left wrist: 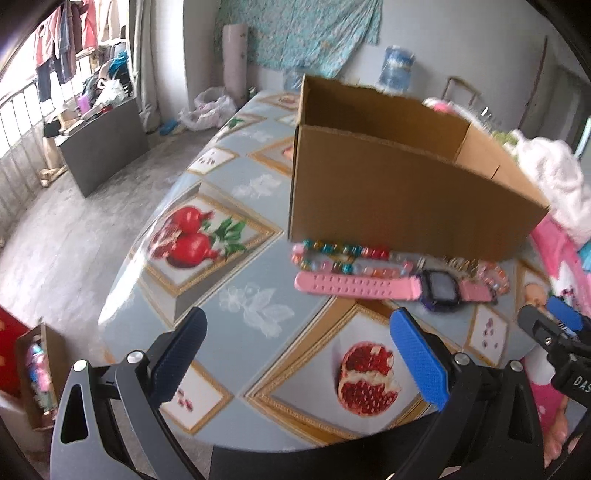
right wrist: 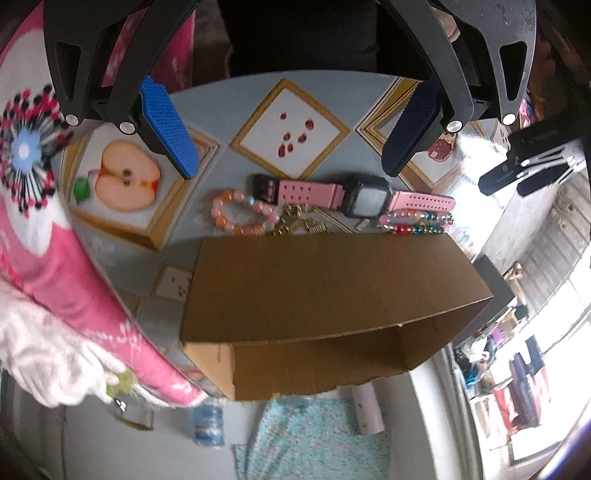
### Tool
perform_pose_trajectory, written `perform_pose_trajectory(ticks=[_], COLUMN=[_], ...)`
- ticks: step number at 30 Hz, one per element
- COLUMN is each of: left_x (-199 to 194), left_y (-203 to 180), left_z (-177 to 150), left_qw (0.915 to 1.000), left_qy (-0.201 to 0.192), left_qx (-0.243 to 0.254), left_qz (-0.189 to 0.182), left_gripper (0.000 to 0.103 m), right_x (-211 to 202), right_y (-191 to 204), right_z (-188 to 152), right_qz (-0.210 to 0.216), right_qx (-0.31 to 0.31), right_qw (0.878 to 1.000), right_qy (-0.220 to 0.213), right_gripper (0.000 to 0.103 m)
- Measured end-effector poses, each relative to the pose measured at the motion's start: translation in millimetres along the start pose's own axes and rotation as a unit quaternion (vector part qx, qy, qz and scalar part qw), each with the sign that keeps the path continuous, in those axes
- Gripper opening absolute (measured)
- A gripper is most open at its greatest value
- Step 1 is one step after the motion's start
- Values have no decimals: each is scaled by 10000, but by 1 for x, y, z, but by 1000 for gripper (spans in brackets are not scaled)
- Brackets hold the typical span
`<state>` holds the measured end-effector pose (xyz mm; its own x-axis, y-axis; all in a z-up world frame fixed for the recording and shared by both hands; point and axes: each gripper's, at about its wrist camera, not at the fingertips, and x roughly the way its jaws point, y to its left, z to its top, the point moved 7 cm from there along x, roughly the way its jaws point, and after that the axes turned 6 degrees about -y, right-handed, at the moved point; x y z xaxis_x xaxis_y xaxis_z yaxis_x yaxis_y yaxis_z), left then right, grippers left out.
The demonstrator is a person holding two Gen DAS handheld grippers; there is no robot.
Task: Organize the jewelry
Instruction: 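Reach the right tool to the pink watch and grasp its face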
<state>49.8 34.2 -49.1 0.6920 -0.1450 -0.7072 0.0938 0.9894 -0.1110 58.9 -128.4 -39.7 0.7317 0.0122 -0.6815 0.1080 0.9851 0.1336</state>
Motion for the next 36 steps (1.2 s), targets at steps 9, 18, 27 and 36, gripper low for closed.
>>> perform_pose_trajectory(ticks=[9,18,27,36], left_x=[4,17,26,12], left_y=[0,1,3,-36], left_z=[12,7,1,-9], left_qw=[9953,9952,9937,9782], left_qy=[-357,-490,-577,-881], left_qx=[-145,194,429,1609], left_qz=[-890,-821,-862,-977], left_gripper=[98,98,92,88], right_x=[40,86,115,116], right_y=[54,82,93,108], right_z=[7,8,0,-4], right_qz=[1283,1605,1476,2080], right_qx=[-1052,-2234,-2631,-2513], right_qw=[9859,9600,9475,9335], right_qy=[234,526,1059,1485], right_gripper=[93,80,57,50])
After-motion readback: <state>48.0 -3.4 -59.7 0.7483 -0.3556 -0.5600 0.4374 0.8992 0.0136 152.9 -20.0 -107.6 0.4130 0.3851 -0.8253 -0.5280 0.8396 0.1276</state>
